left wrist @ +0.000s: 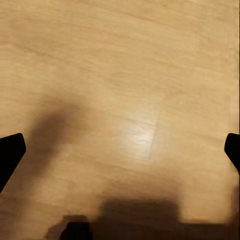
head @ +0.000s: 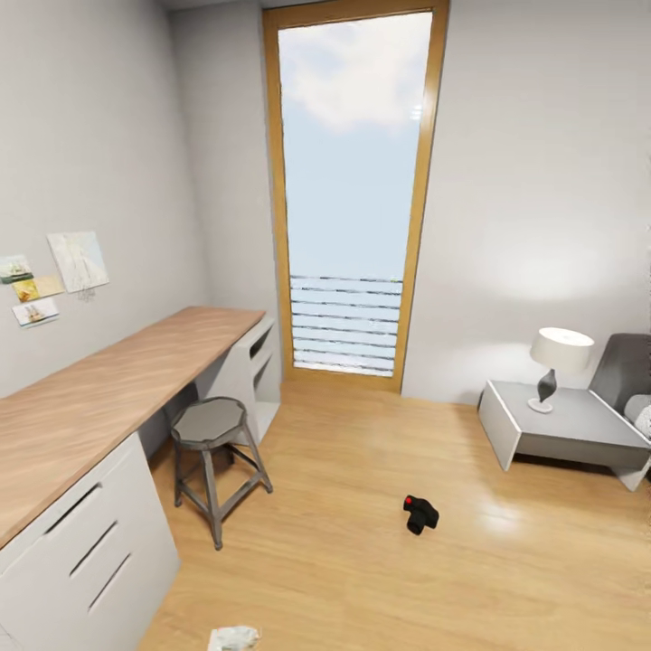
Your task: Attach the digital camera to the camera tripod in the bedroom.
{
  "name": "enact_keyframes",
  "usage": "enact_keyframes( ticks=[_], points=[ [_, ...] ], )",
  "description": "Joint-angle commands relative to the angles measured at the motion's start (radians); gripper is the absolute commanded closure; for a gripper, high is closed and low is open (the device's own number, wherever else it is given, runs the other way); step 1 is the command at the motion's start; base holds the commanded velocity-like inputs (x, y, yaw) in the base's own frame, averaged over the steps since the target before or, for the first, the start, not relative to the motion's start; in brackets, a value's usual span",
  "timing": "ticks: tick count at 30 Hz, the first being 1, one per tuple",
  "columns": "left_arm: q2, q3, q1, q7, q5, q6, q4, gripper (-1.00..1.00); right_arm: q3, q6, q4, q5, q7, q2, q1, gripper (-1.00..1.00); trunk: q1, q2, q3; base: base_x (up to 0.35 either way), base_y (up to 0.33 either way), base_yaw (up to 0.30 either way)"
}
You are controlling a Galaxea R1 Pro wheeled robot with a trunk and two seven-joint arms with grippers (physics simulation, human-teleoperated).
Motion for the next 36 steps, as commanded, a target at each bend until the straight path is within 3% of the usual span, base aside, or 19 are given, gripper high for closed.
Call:
enact_keyframes(
  ticks=[1, 3, 4, 8, 10, 11, 18, 23, 36],
  points=[
    [-0.002, 0.007, -0.004, 0.001, 0.0, 0.015, -0.005, -1.0, -0.001, 0.021, -0.024, -0.001, 0.002, -0.007, -0.002, -1.0, 0.0, -0.001, -0.001, 0.075, -0.309, -0.002],
    [-0.003, 0.007, -0.018, 0.002, 0.0, 0.024, -0.01, -1.0, -0.002, 0.043, -0.046, -0.002, 0.002, -0.015, -0.006, -1.0, 0.0, -0.001, -0.001, 0.076, -0.309, -0.002],
    [-0.004, 0.007, -0.042, 0.002, 0.001, 0.046, -0.028, -1.0, -0.002, 0.097, -0.088, -0.004, 0.006, -0.034, -0.019, -1.0, 0.0, -0.001, -0.001, 0.077, -0.309, -0.001],
    [-0.007, 0.008, -0.067, 0.003, 0.005, 0.103, -0.111, -1.0, -0.003, 0.213, -0.156, -0.01, 0.042, -0.065, -0.054, -1.0, 0.0, -0.001, -0.001, 0.076, -0.31, -0.001],
    [-0.008, 0.009, -0.071, 0.011, 0.008, 0.144, -0.175, -1.0, -0.004, 0.25, -0.184, -0.012, 0.07, -0.074, -0.069, -1.0, 0.0, -0.001, -0.001, 0.059, -0.317, 0.0],
    [-0.008, 0.011, -0.067, 0.036, 0.012, 0.205, -0.284, -1.0, -0.004, 0.284, -0.218, -0.013, 0.102, -0.086, -0.082, -1.0, 0.0, -0.001, -0.001, 0.109, -0.302, 0.0],
    [-0.009, 0.013, -0.013, 0.076, 0.019, 0.273, -0.469, -1.0, -0.004, 0.315, -0.261, -0.014, 0.13, -0.099, -0.092, -1.0, 0.0, -0.001, -0.001, 0.202, -0.237, 0.0],
    [-0.007, 0.014, 0.026, 0.088, 0.031, 0.283, -0.525, -1.0, -0.004, 0.321, -0.271, -0.014, 0.135, -0.102, -0.095, -1.0, 0.0, -0.001, -0.001, 0.301, -0.075, 0.0],
    [-0.006, 0.013, 0.039, 0.092, 0.034, 0.282, -0.54, -1.0, -0.004, 0.324, -0.274, -0.014, 0.137, -0.103, -0.095, -1.0, 0.0, -0.001, -0.001, 0.335, 0.003, 0.0]
  ],
)
